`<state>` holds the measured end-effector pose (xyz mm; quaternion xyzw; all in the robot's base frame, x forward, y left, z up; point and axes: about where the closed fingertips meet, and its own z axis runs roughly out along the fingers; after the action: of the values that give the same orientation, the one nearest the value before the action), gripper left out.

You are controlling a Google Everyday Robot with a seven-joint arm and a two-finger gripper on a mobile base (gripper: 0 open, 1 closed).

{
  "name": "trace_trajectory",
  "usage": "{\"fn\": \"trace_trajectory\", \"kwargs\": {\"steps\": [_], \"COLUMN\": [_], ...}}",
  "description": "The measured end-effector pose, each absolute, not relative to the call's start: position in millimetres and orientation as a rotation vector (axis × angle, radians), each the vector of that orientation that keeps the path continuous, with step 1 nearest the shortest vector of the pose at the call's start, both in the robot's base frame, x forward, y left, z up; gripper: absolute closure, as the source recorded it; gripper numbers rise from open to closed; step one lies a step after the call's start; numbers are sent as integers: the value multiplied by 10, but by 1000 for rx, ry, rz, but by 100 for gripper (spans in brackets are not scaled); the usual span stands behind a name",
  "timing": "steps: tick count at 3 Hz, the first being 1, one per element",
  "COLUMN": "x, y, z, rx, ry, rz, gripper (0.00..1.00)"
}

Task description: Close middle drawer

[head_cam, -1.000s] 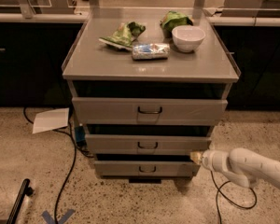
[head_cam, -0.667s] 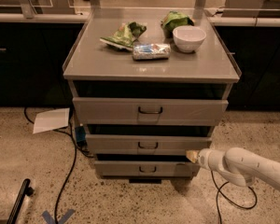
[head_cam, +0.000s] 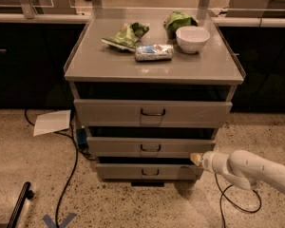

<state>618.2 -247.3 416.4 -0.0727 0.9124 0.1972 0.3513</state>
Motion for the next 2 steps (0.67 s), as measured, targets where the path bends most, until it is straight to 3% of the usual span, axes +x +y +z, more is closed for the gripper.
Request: {"fn": "trace_trajectory", "kwargs": {"steps": [1, 2], "x": [6182, 6182], "y": [-2473, -2472], "z": [4164, 4164], "rx": [-188, -188], "ry": [2362, 2362], "rz": [511, 511], "gripper": [11, 0]}}
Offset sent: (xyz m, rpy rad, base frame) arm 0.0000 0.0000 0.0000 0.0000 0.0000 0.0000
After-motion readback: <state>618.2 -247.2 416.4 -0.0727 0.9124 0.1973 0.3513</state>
